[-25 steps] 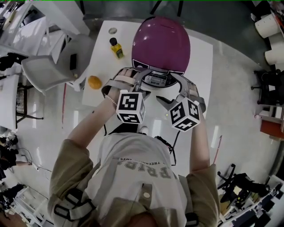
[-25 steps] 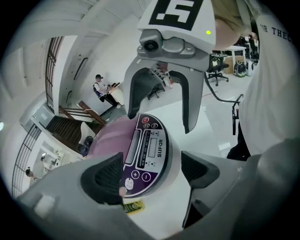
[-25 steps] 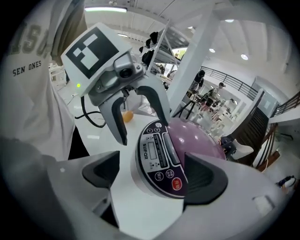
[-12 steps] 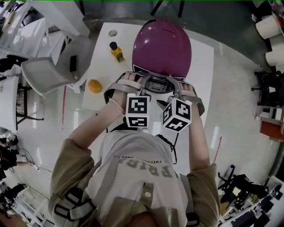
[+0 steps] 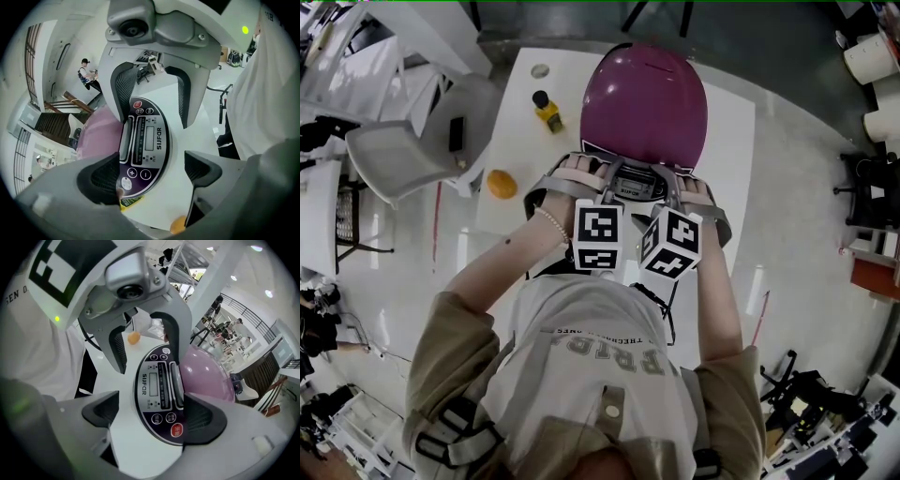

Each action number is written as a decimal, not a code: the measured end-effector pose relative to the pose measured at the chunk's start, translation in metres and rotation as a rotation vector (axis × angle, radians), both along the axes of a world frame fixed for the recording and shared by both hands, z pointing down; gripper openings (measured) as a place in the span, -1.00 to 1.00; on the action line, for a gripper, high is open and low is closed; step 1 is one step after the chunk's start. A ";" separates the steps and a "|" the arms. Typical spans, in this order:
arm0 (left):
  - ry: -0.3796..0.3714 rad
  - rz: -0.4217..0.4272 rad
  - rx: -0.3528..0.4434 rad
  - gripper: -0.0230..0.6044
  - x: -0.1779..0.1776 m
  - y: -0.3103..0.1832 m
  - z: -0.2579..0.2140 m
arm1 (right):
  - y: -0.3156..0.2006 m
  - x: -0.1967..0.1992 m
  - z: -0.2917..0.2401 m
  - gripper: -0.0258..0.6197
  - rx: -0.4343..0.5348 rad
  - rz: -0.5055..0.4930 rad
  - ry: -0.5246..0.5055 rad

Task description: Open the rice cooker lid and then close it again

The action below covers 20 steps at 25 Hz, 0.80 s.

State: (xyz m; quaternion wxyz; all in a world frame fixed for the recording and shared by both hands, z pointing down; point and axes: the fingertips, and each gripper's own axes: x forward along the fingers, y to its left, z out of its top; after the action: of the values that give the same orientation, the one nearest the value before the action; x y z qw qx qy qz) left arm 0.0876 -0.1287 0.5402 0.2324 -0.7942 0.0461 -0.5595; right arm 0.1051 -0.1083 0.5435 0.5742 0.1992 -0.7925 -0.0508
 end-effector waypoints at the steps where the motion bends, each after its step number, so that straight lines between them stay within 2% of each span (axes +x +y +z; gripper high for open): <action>1: -0.004 0.002 -0.002 0.50 0.000 0.000 0.002 | 0.000 0.000 0.001 0.40 -0.001 0.000 0.000; 14: -0.031 0.013 0.025 0.49 -0.002 -0.003 0.006 | -0.001 0.001 0.004 0.39 -0.003 -0.009 0.042; 17: -0.051 0.018 0.041 0.49 -0.002 -0.003 0.006 | -0.002 0.001 0.003 0.39 0.000 -0.001 0.036; 20: -0.085 0.029 0.068 0.49 -0.003 -0.003 0.008 | -0.002 0.002 0.005 0.39 0.033 -0.008 0.073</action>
State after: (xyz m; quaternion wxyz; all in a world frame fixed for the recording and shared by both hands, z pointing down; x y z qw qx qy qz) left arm 0.0842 -0.1316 0.5481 0.2689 -0.7621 0.0437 -0.5874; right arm 0.1066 -0.1105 0.5482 0.5992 0.2034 -0.7708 -0.0734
